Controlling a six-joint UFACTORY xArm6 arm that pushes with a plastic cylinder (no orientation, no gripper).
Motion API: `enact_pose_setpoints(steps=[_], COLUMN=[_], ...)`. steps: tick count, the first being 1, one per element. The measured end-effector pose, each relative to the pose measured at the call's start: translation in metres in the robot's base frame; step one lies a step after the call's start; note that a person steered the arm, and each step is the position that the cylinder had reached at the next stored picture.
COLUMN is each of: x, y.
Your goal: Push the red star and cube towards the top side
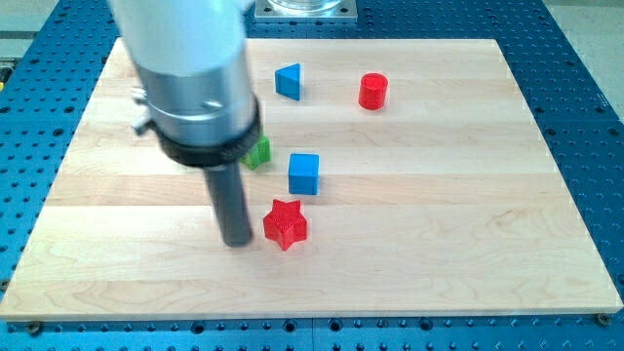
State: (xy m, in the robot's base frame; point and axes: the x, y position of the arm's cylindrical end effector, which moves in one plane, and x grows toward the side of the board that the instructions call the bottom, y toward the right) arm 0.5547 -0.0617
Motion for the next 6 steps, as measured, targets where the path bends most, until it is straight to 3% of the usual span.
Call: enact_pose_setpoints(steps=[1, 2, 3, 4, 5, 6], x=[0.012, -0.035, -0.025, 0.018, -0.024, -0.030], y=[0.043, 0.090, 0.116, 0.070, 0.071, 0.063])
